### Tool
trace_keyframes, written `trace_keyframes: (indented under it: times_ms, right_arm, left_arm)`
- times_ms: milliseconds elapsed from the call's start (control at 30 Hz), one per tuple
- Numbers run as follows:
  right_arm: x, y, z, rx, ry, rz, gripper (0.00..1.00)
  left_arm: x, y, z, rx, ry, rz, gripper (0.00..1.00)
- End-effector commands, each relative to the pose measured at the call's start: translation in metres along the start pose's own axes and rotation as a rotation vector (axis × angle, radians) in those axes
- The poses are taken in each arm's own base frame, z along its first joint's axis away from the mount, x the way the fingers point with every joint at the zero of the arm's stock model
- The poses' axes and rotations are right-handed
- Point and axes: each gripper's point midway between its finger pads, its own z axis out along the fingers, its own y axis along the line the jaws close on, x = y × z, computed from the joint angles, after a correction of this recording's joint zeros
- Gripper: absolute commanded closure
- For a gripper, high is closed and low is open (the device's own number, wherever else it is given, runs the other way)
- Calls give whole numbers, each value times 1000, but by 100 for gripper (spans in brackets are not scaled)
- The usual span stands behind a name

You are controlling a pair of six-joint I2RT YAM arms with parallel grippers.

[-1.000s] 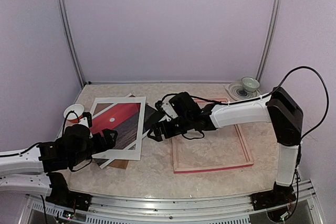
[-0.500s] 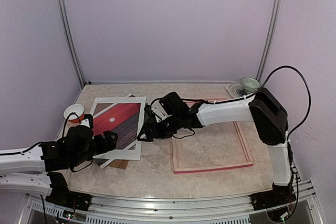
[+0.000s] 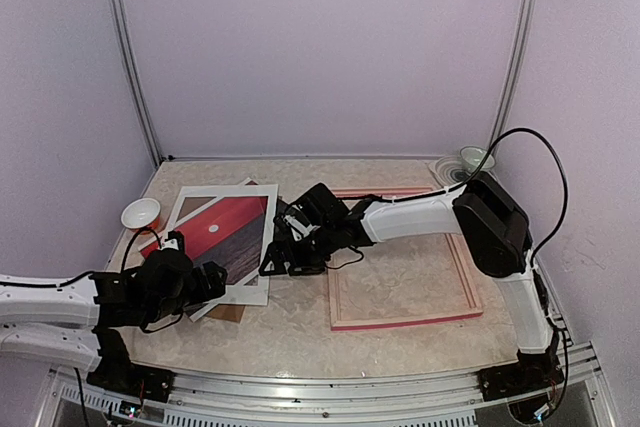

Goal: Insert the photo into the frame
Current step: Pick up the glass panel from the mat board.

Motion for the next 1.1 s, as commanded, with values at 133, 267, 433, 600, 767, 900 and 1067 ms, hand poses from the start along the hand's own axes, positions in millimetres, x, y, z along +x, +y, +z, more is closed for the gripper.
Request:
trace_keyframes:
  times_ms: [133, 267, 433, 600, 767, 900, 1067]
  right_arm:
    - [-4, -9, 2, -24, 24, 94, 4]
    - [-5, -10, 4, -43, 36, 111, 4]
    - [-5, -8, 8, -82, 54, 134, 4]
    - [-5, -6, 9, -127, 71, 168, 4]
    - [-8, 1, 5, -190, 75, 193, 5]
    - [-13, 9, 2, -242, 75, 197, 8]
    - [-14, 16, 3, -300, 85, 202, 13]
  left_arm:
    - [10, 0, 10, -7, 27, -19, 1]
    - [15, 5, 15, -18, 50, -23, 1]
    - [26, 8, 21, -25, 86, -19, 1]
    - [39, 12, 28, -43, 131, -1, 1]
    - [50, 12, 35, -39, 162, 3, 1]
    - [55, 14, 36, -43, 175, 8, 1]
    - [53, 13, 34, -32, 166, 4, 1]
